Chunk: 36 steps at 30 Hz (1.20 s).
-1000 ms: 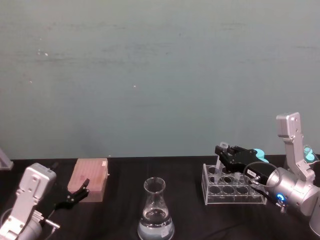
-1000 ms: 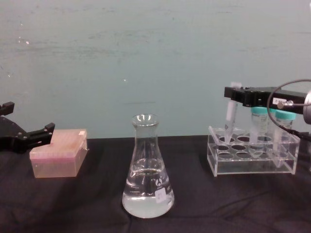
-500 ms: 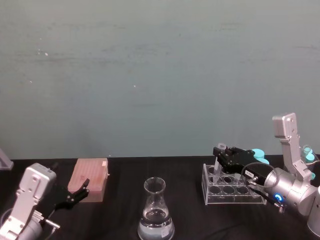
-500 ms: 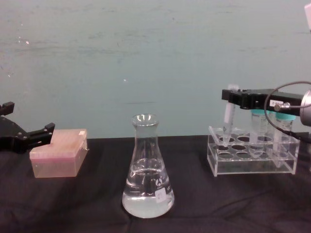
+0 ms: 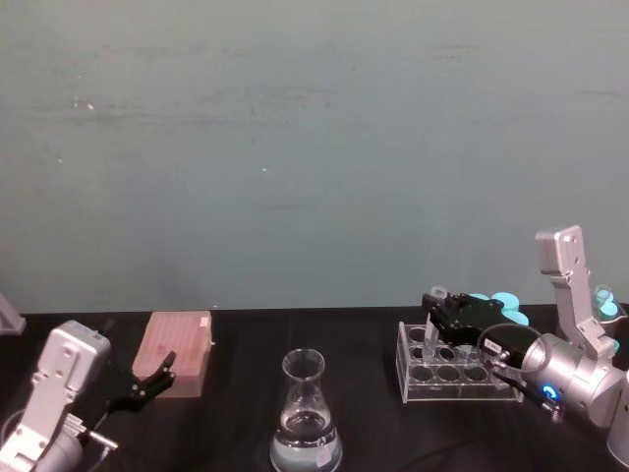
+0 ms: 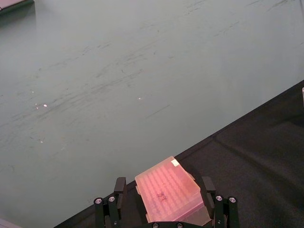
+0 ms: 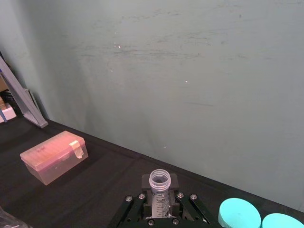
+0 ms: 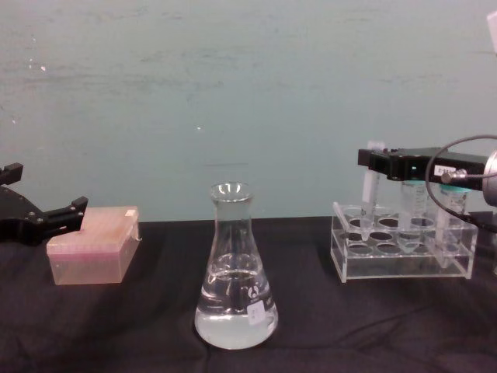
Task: Pour the liquid from the test tube into the beaker using one hand.
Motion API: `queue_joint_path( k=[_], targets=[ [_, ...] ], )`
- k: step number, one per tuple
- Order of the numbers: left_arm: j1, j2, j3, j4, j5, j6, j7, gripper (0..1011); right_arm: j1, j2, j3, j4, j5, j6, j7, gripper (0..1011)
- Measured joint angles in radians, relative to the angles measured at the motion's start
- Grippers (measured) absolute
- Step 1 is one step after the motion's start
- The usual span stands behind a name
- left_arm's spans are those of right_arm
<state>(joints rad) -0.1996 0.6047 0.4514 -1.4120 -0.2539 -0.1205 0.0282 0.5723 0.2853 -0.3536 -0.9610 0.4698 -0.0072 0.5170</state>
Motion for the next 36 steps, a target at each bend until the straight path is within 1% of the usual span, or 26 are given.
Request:
queue_joint_path(
  k=[14,16,19,22,23,24,25,28,30,32,33,35,36],
  targets=[
    [0.000,0.000,0.000,0.000,0.000,0.000,0.000,1000,-0.001,0.001,0.000,0.001,-0.004,-0.001,0.002,199],
    [0.000,0.000,0.000,0.000,0.000,0.000,0.000,1000,-0.001,0.001,0.000,0.001,-0.004,-0.001,0.002,233],
    [0.000,0.000,0.000,0.000,0.000,0.000,0.000,1000,-0.001,0.001,0.000,0.001,-0.003,-0.001,0.002,338],
    [0.000,0.000,0.000,0.000,0.000,0.000,0.000,1000,-0.001,0.001,0.000,0.001,-0.003,-0.001,0.002,397],
    [0.000,0.000,0.000,0.000,0.000,0.000,0.000,1000,-0.001,0.001,0.000,0.001,-0.003,-0.001,0.002,456],
    [0.000,0.000,0.000,0.000,0.000,0.000,0.000,1000,-0.001,0.001,0.000,0.001,-0.003,-0.001,0.002,478],
    [0.000,0.000,0.000,0.000,0.000,0.000,0.000,1000,-0.001,0.001,0.000,0.001,-0.002,-0.001,0.002,539],
    [0.000,0.000,0.000,0.000,0.000,0.000,0.000,1000,-0.001,0.001,0.000,0.001,-0.002,-0.001,0.002,599],
    [0.000,0.000,0.000,0.000,0.000,0.000,0.000,1000,-0.001,0.001,0.000,0.001,-0.002,-0.001,0.002,681],
    [0.000,0.000,0.000,0.000,0.000,0.000,0.000,1000,-0.001,0.001,0.000,0.000,-0.002,-0.001,0.002,737],
    [0.000,0.000,0.000,0.000,0.000,0.000,0.000,1000,-0.001,0.001,0.000,0.000,-0.002,-0.001,0.002,794],
    [0.000,0.000,0.000,0.000,0.000,0.000,0.000,1000,-0.001,0.001,0.000,0.000,-0.002,-0.001,0.002,813],
    [0.000,0.000,0.000,0.000,0.000,0.000,0.000,1000,-0.001,0.001,0.000,0.000,-0.002,-0.001,0.002,869]
  ],
)
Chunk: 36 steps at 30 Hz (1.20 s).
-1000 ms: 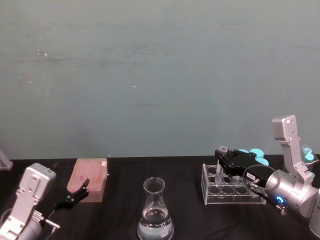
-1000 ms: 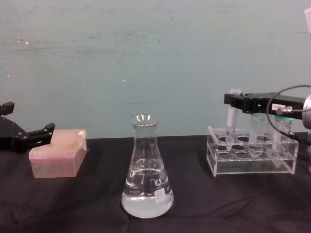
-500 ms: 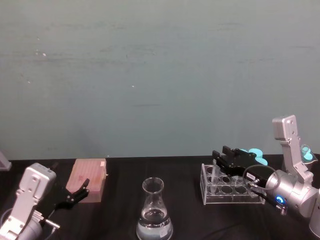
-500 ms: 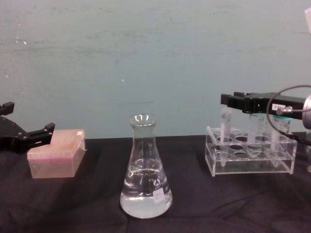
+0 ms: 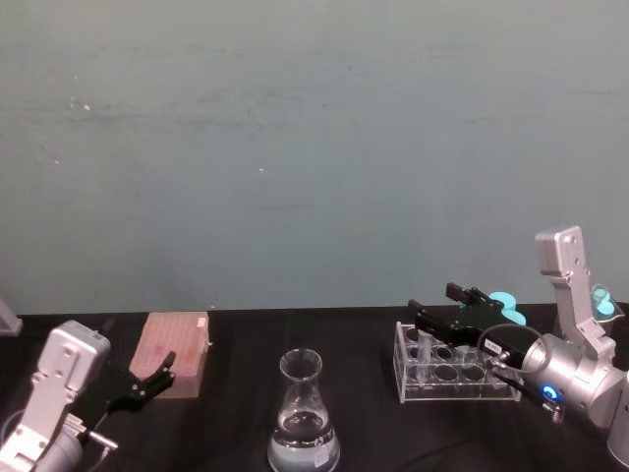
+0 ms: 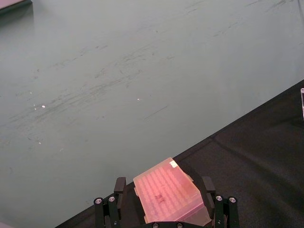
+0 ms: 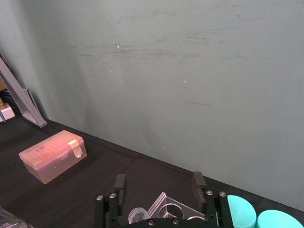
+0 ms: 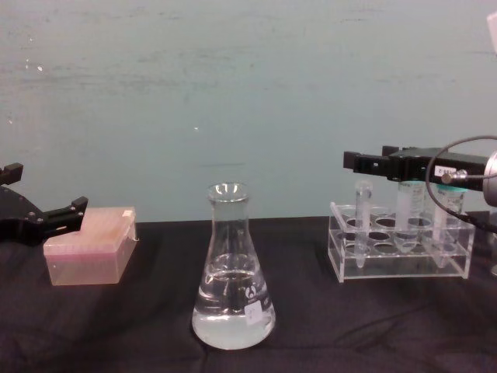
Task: Pour the liquid from the test tube into the beaker using one hand.
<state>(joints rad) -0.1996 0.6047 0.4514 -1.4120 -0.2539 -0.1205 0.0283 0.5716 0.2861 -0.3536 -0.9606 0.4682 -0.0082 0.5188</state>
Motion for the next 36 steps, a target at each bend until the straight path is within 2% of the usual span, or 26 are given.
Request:
queue_joint_path(
  k=[3,6,36],
  targets=[
    [0.000,0.000,0.000,0.000,0.000,0.000,0.000,1000,0.000,0.000,0.000,0.000,0.000,0.000,0.000,966],
    [0.000,0.000,0.000,0.000,0.000,0.000,0.000,1000,0.000,0.000,0.000,0.000,0.000,0.000,0.000,1003],
    [0.000,0.000,0.000,0.000,0.000,0.000,0.000,1000,0.000,0.000,0.000,0.000,0.000,0.000,0.000,1000]
  ],
)
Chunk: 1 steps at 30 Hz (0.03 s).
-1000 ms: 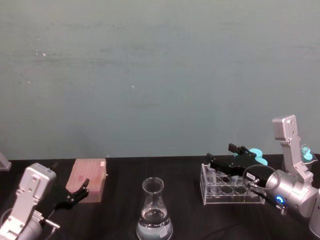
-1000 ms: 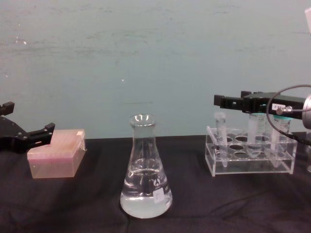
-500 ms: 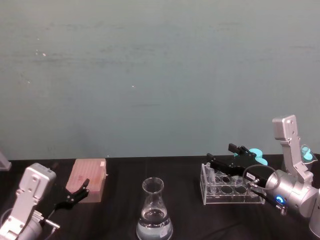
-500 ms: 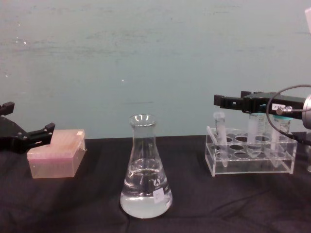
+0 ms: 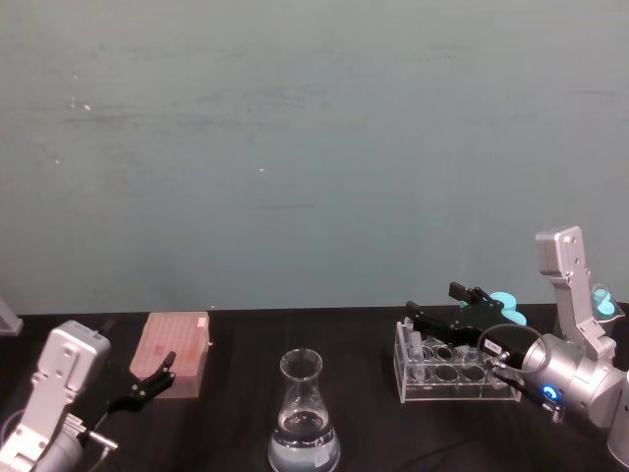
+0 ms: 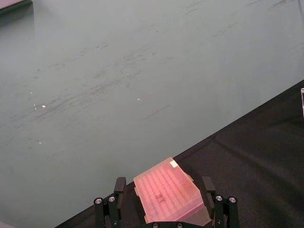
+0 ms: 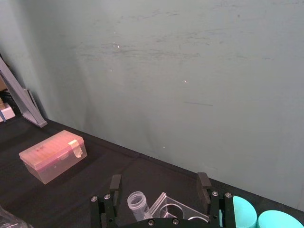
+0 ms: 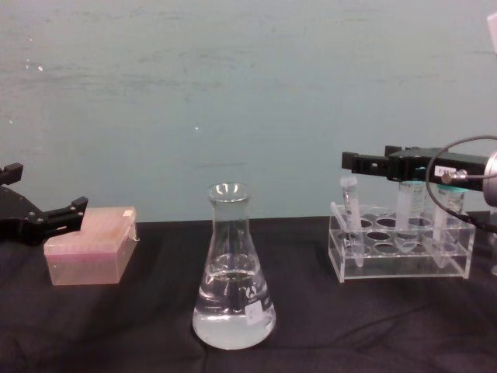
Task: Pour the liquid from the test tube into the beaker using one hand.
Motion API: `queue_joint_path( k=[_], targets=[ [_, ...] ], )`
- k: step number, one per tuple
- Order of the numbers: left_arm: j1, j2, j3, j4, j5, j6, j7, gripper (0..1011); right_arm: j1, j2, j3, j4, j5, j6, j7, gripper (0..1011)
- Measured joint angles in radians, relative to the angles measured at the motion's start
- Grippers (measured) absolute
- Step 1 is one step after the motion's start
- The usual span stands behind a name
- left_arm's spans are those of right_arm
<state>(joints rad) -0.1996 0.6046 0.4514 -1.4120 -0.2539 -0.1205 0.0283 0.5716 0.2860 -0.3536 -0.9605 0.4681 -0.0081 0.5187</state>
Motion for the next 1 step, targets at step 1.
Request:
queue_joint_path(
  k=[1],
  targets=[
    [0.000,0.000,0.000,0.000,0.000,0.000,0.000,1000,0.000,0.000,0.000,0.000,0.000,0.000,0.000,1000]
  ],
)
